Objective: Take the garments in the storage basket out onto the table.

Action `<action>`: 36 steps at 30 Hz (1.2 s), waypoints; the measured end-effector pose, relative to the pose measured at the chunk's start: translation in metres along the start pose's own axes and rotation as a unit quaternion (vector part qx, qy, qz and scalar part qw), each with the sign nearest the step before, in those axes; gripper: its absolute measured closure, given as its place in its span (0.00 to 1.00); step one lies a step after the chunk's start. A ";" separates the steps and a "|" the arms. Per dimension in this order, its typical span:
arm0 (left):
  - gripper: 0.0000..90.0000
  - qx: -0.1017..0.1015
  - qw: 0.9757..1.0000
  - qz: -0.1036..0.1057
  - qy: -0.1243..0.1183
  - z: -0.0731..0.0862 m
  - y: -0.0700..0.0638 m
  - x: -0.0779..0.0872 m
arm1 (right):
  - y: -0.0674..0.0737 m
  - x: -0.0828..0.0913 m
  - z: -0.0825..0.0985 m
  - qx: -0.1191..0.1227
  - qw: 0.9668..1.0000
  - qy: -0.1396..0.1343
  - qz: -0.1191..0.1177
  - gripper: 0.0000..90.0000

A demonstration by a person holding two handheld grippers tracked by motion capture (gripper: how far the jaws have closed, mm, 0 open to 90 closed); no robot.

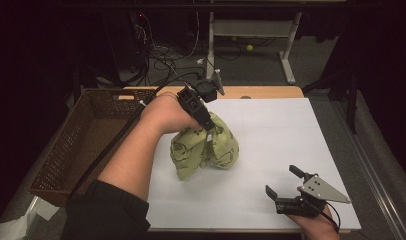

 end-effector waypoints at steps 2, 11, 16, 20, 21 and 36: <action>0.73 0.002 1.000 0.001 -0.002 0.000 0.000 -0.004 | 0.000 0.000 0.000 0.000 1.000 0.000 0.000 0.00; 0.73 -0.018 1.000 -0.010 -0.018 -0.007 0.002 -0.027 | 0.000 0.000 0.000 0.004 1.000 0.004 0.003 0.00; 0.73 -0.022 1.000 -0.012 -0.018 -0.011 0.000 -0.044 | -0.003 0.001 0.001 0.002 1.000 0.008 0.012 0.00; 0.73 -0.027 0.999 -0.021 -0.021 -0.014 0.001 -0.052 | -0.003 0.001 0.002 0.004 1.000 0.007 0.010 0.00; 0.73 -0.026 0.999 -0.024 -0.020 -0.015 0.002 -0.054 | -0.003 0.001 0.001 0.004 1.000 0.005 0.008 0.00; 0.68 -0.006 0.999 -0.033 -0.017 -0.012 0.008 -0.104 | 0.000 -0.002 0.002 0.005 1.000 0.012 0.005 0.00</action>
Point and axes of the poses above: each handheld gripper's, and its own axes: x roughly backward along the jaws, z roughly out of its underside, y roughly to its left, the point moved 8 cm from there along -x, roughly forward along the jaws, and after that the axes turned 6 degrees about -x, right-handed, at the moved point
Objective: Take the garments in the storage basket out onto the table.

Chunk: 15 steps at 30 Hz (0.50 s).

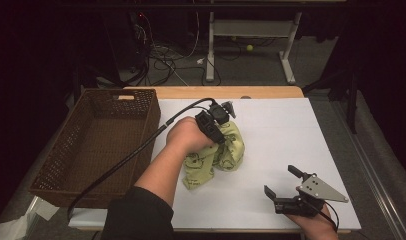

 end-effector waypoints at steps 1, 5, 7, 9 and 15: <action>0.68 0.001 1.000 0.002 0.002 0.000 0.000 -0.003 | 0.001 -0.001 -0.001 -0.006 1.000 -0.007 -0.008 0.00; 0.68 0.006 1.000 0.009 0.002 0.002 -0.001 -0.016 | 0.000 -0.001 0.001 -0.003 1.000 -0.003 -0.008 0.00; 0.68 0.006 1.000 0.013 0.009 0.004 -0.003 -0.023 | -0.001 0.000 0.000 -0.003 1.000 -0.003 0.002 0.00; 0.68 0.007 1.000 0.013 0.011 0.005 -0.003 -0.030 | 0.001 -0.001 0.001 0.003 1.000 -0.001 -0.005 0.00; 0.65 0.015 0.999 0.027 0.011 0.008 -0.008 -0.053 | 0.002 -0.002 0.000 0.005 1.000 -0.004 -0.010 0.00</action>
Point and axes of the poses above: each handheld gripper's, and its own axes: x roughly backward along the jaws, z roughly out of its underside, y roughly to its left, the point moved 8 cm from there along -x, roughly forward along the jaws, and after that the axes turned 6 degrees about -x, right-handed, at the moved point
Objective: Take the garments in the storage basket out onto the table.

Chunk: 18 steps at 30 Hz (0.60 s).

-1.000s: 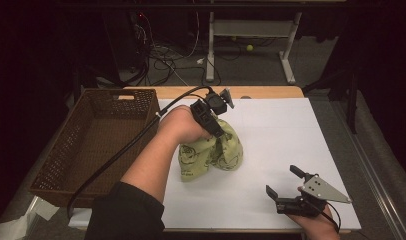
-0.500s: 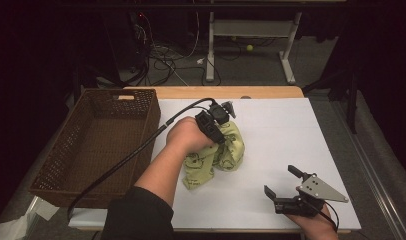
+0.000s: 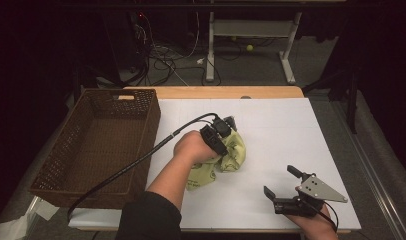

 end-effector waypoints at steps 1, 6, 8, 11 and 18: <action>0.61 0.003 1.000 0.003 -0.001 0.000 -0.001 -0.004 | 0.000 0.000 0.001 -0.001 1.000 0.003 0.000 0.00; 0.51 0.006 1.000 0.006 0.007 0.003 -0.002 -0.014 | -0.001 0.001 -0.001 -0.003 1.000 0.001 0.005 0.00; 0.44 0.006 1.000 0.003 0.008 0.004 -0.002 -0.010 | 0.001 -0.001 0.001 -0.001 1.000 0.002 -0.001 0.00; 0.26 0.006 0.999 0.021 0.024 0.006 -0.006 -0.003 | 0.000 -0.001 0.000 -0.003 1.000 0.001 0.000 0.00; 0.04 0.016 0.999 0.014 0.049 0.011 -0.007 0.011 | 0.001 -0.001 0.001 -0.002 1.000 0.002 -0.001 0.00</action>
Point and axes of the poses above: each handheld gripper's, and its own axes: x roughly backward along the jaws, z roughly out of its underside, y roughly to its left, the point moved 8 cm from there along -x, roughly forward along the jaws, and after that the axes turned 6 degrees about -x, right-handed, at the moved point
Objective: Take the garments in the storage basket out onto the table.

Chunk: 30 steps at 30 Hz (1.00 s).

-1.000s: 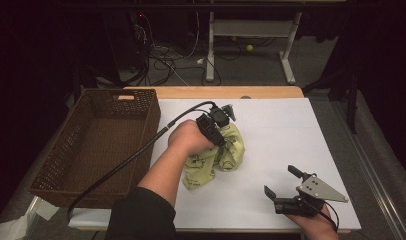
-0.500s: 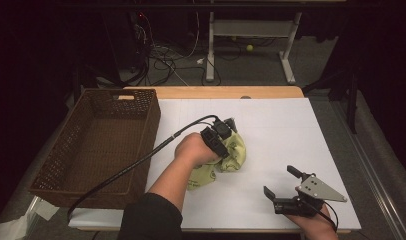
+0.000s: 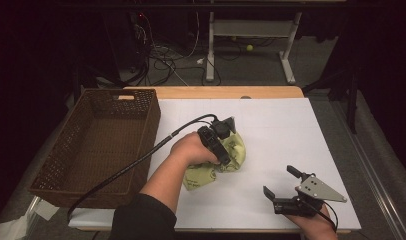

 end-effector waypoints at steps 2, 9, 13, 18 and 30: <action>0.00 0.007 1.000 0.001 0.012 0.004 0.001 0.003 | 0.000 0.001 0.000 0.000 1.000 -0.001 0.000 0.00; 0.00 0.030 0.999 -0.002 0.021 0.022 0.006 0.016 | -0.001 0.000 0.000 -0.001 1.000 0.000 0.000 0.00; 0.00 0.036 0.999 -0.010 0.018 0.031 0.005 0.021 | 0.000 0.000 0.000 0.000 1.000 0.000 -0.001 0.00; 0.00 0.039 0.999 -0.009 0.018 0.044 0.003 0.023 | 0.000 0.001 0.000 0.000 1.000 0.000 0.000 0.00; 0.00 0.052 0.998 0.002 0.029 0.083 -0.002 0.011 | 0.000 0.001 0.000 0.002 1.000 0.002 0.004 0.00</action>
Point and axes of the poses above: each handheld gripper's, and its own axes: x roughly backward along the jaws, z roughly out of its underside, y roughly to its left, the point moved 8 cm from there along -x, roughly forward along the jaws, and after that the axes turned 6 degrees about -x, right-handed, at the moved point
